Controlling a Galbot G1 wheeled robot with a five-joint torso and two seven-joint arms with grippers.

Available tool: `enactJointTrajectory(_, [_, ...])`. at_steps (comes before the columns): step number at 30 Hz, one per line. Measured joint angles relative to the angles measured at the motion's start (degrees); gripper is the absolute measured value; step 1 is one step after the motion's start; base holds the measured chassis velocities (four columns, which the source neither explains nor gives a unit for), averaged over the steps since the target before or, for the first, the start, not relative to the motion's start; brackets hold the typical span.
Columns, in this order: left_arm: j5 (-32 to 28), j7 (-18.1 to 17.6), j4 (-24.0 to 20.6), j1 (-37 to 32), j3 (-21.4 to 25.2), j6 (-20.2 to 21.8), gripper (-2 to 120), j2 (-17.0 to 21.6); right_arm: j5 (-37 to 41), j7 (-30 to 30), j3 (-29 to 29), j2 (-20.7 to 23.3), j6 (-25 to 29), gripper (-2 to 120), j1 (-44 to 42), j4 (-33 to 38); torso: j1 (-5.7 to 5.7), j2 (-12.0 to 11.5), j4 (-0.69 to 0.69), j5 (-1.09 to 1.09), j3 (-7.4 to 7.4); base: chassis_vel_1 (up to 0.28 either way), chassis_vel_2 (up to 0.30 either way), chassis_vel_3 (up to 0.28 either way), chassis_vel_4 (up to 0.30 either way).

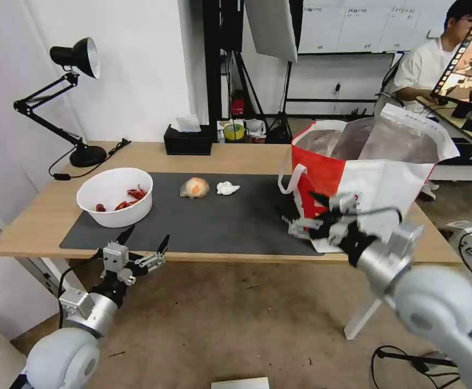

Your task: Pick up the trash from the table and place it into the takeout bag.

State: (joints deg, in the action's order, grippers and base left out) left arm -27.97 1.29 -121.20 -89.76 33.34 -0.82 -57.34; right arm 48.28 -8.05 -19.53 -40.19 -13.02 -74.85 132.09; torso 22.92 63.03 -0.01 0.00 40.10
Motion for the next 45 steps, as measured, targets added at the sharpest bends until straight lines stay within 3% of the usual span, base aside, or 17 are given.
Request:
enactJointTrajectory(8, [0.1, 0.2, 1.2, -2.2, 1.2, -0.2, 100, -0.2, -5.8, -0.6, 0.1, -2.4, 7.6, 100, -6.7, -2.7, 0.00, 0.0, 0.01, -0.01, 0.00, 0.000, 0.000, 0.000, 0.000])
enactJointTrajectory(18, [0.3, 1.4, 3.1, -3.2, 2.2, 0.1, 100, 0.5, -7.8, -0.4, 1.4, -4.2, 11.6, 100, -9.1, -6.7, 0.00, 0.0, 0.01, 0.00, 0.00, 0.000, 0.000, 0.000, 0.000])
enactJointTrajectory(25, [0.3, 1.5, 4.5, -2.8, 2.2, 2.8, 100, 1.0, -8.2, -0.3, 3.0, -6.2, 12.3, 100, -9.6, -8.1, 0.00, 0.0, 0.01, 0.00, 0.00, 0.000, 0.000, 0.000, 0.000])
enactJointTrajectory(45, [0.2, 1.5, 5.8, -1.4, 1.7, 2.4, 100, 1.0, -10.5, -4.0, 4.3, -10.6, 12.4, 100, -13.2, -7.4, 0.00, 0.0, 0.01, 0.00, 0.00, 0.000, 0.000, 0.000, 0.000])
